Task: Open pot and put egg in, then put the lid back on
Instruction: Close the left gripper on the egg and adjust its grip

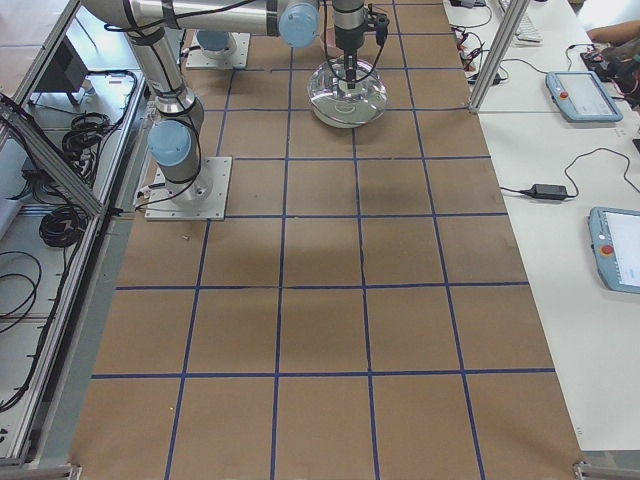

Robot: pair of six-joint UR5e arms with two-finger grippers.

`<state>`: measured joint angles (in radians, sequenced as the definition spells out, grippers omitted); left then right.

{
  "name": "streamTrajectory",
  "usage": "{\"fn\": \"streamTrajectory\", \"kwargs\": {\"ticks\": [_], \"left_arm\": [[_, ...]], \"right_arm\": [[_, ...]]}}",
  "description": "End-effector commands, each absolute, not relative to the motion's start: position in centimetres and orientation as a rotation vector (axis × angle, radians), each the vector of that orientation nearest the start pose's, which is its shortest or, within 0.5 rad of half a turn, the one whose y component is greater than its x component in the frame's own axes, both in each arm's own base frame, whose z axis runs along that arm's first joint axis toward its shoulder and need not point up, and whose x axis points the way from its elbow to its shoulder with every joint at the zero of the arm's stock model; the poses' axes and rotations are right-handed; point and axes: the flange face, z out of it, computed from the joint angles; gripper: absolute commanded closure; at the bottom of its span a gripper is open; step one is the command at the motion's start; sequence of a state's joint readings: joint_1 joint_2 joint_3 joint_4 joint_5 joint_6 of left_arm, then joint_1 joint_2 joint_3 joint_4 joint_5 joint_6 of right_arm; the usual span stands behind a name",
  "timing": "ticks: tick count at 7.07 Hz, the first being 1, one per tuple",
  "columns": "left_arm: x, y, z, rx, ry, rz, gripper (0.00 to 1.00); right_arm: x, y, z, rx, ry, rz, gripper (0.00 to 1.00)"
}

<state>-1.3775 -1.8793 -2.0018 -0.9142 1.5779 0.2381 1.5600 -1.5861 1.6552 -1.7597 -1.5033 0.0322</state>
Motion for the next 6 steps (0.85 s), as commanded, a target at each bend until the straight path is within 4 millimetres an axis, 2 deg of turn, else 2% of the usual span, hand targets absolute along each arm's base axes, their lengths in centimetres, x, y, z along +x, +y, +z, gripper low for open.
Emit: {"fn": "streamTrajectory", "kwargs": {"ticks": [1, 6], "left_arm": [[-3.21, -52.62, 19.52, 0.073, 3.148, 0.128, 0.4], [-3.06, -53.05, 19.64, 0.07, 3.143, 0.068, 0.37]], "right_arm": [[13.47, -49.72, 47.38, 0.06, 3.067, -0.185, 0.66], [13.47, -49.72, 47.38, 0.06, 3.067, -0.185, 0.66]]}}
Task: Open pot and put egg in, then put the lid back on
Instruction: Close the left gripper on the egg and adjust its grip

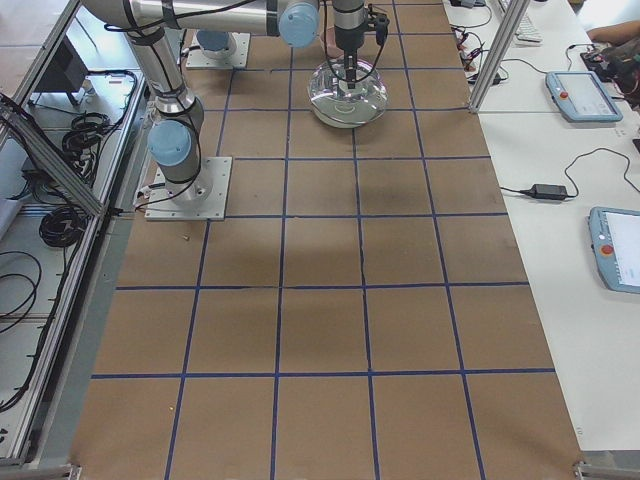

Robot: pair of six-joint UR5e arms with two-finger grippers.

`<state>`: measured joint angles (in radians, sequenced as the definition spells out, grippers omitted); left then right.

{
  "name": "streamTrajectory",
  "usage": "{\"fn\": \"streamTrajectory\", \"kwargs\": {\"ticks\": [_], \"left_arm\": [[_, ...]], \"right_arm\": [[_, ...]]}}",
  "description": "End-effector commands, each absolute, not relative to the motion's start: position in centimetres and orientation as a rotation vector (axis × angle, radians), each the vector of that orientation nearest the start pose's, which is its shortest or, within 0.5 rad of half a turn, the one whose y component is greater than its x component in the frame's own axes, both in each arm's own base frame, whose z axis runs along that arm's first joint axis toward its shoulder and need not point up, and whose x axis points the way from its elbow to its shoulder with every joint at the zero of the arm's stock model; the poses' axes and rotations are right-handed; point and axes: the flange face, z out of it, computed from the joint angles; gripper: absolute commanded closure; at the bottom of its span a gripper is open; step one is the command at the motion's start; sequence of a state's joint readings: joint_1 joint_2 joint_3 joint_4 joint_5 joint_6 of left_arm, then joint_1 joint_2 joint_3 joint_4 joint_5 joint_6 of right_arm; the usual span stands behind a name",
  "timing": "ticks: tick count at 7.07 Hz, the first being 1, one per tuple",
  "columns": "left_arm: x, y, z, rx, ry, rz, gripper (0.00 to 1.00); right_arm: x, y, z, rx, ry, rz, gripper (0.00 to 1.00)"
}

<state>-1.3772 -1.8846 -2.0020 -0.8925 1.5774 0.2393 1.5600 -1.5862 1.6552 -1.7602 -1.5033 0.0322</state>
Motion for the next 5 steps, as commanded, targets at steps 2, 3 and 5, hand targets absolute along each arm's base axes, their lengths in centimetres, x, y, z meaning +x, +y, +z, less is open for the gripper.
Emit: {"fn": "streamTrajectory", "kwargs": {"ticks": [2, 3, 5], "left_arm": [[-2.98, -52.7, 19.23, 0.07, 3.143, 0.049, 0.38], [-3.04, -52.47, 18.98, 0.07, 3.142, 0.034, 0.38], [-3.05, -52.43, 19.01, 0.07, 3.141, 0.025, 0.38]], "right_arm": [[13.47, -49.71, 47.36, 0.06, 3.067, -0.183, 0.66], [13.47, -49.71, 47.36, 0.06, 3.067, -0.183, 0.66], [13.47, -49.71, 47.36, 0.06, 3.067, -0.183, 0.66]]}}
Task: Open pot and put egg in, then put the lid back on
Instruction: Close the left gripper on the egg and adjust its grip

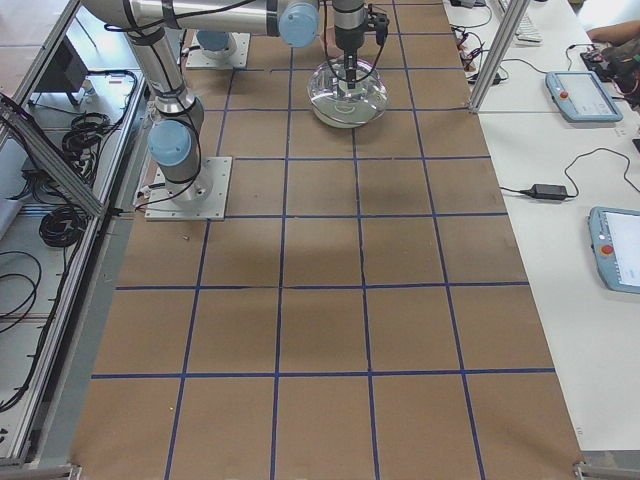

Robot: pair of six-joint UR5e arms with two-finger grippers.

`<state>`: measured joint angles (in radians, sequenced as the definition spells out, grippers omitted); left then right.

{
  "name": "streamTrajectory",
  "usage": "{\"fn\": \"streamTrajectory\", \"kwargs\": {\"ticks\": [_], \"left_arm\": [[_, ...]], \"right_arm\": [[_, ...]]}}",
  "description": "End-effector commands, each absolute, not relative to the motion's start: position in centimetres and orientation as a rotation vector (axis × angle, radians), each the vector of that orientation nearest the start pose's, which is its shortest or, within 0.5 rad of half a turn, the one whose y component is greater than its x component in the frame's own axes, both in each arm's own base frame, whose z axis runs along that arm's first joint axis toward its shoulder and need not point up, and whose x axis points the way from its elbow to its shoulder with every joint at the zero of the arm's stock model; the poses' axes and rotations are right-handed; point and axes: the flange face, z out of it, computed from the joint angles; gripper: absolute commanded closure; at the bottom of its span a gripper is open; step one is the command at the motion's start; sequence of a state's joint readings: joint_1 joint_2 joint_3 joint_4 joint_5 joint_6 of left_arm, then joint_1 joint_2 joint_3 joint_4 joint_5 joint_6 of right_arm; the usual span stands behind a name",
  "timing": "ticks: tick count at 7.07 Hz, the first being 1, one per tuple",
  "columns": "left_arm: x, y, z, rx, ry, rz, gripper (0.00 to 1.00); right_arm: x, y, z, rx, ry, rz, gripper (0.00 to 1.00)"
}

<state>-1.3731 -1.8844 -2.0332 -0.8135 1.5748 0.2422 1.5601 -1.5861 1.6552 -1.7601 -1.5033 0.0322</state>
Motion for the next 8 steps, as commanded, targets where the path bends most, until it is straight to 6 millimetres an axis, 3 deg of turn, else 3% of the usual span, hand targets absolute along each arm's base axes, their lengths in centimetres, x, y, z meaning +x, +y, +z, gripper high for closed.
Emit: {"fn": "streamTrajectory", "kwargs": {"ticks": [1, 3, 4, 8], "left_arm": [[-3.04, -52.5, 19.08, 0.07, 3.14, 0.02, 0.38], [-3.03, -52.52, 19.1, 0.07, 3.139, 0.01, 0.37], [-3.03, -52.56, 19.15, 0.07, 3.138, 0.003, 0.24], [-3.05, -52.53, 19.03, 0.07, 3.14, 0.005, 0.25]], "right_arm": [[13.47, -49.71, 47.36, 0.057, 3.067, -0.183, 0.66], [13.47, -49.71, 47.36, 0.057, 3.067, -0.183, 0.65], [13.47, -49.71, 47.36, 0.057, 3.067, -0.183, 0.65], [13.47, -49.71, 47.36, 0.057, 3.067, -0.183, 0.65]]}}
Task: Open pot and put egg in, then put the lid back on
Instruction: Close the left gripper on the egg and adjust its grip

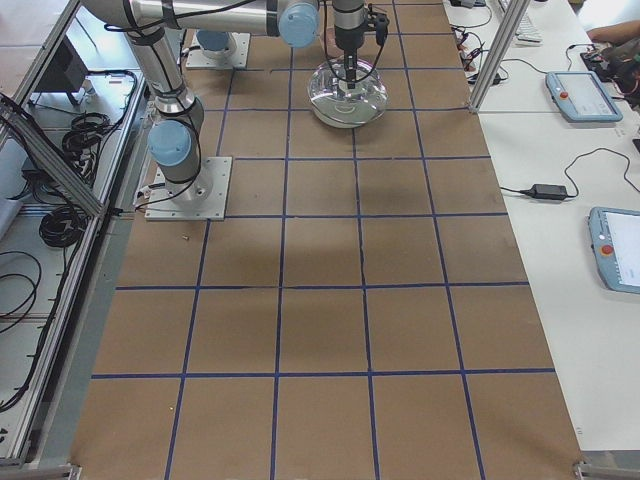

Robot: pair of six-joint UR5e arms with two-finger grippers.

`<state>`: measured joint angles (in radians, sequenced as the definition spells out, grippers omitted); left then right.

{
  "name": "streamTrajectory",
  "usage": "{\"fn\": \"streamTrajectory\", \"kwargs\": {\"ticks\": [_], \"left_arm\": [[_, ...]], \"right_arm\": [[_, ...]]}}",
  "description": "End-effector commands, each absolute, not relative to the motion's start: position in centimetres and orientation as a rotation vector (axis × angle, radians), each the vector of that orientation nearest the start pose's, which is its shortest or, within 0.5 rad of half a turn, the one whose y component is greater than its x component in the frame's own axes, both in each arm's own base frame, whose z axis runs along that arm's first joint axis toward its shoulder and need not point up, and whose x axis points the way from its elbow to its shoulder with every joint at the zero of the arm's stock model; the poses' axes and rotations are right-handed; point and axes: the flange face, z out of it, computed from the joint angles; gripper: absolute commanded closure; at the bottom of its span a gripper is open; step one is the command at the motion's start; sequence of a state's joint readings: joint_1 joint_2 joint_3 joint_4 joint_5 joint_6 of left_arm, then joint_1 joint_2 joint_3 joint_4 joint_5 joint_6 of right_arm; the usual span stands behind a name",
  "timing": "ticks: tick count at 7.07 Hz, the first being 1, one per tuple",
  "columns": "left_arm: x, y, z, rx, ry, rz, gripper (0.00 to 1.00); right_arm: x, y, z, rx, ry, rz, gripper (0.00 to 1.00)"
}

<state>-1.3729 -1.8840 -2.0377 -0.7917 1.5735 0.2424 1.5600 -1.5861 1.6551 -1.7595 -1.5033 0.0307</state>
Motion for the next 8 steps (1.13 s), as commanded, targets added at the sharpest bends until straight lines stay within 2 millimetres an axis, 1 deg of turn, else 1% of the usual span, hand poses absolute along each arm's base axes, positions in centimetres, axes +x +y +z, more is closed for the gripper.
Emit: {"fn": "streamTrajectory", "kwargs": {"ticks": [1, 2, 4, 5, 6, 7, 8], "left_arm": [[-3.25, -52.08, 18.55, 0.07, 3.151, 0.004, 0.25], [-3.26, -52.03, 18.44, 0.07, 3.146, -0.026, 0.31], [-3.28, -52.01, 18.33, 0.07, 3.148, -0.027, 0.32], [-3.27, -52.06, 18.39, 0.07, 3.147, -0.03, 0.36], [-3.25, -52.06, 18.39, 0.07, 3.146, -0.029, 0.52], [-3.26, -52.06, 18.39, 0.07, 3.147, -0.03, 0.56], [-3.25, -52.06, 18.39, 0.07, 3.146, -0.029, 0.56]], "right_arm": [[13.47, -49.71, 47.36, 0.057, 3.067, -0.183, 0.65], [13.47, -49.71, 47.36, 0.057, 3.067, -0.183, 0.65], [13.47, -49.71, 47.36, 0.057, 3.067, -0.183, 0.65], [13.47, -49.71, 47.36, 0.057, 3.067, -0.183, 0.65], [13.47, -49.71, 47.36, 0.057, 3.067, -0.183, 0.65], [13.47, -49.71, 47.36, 0.057, 3.067, -0.183, 0.65], [13.47, -49.71, 47.36, 0.057, 3.067, -0.183, 0.65]]}}
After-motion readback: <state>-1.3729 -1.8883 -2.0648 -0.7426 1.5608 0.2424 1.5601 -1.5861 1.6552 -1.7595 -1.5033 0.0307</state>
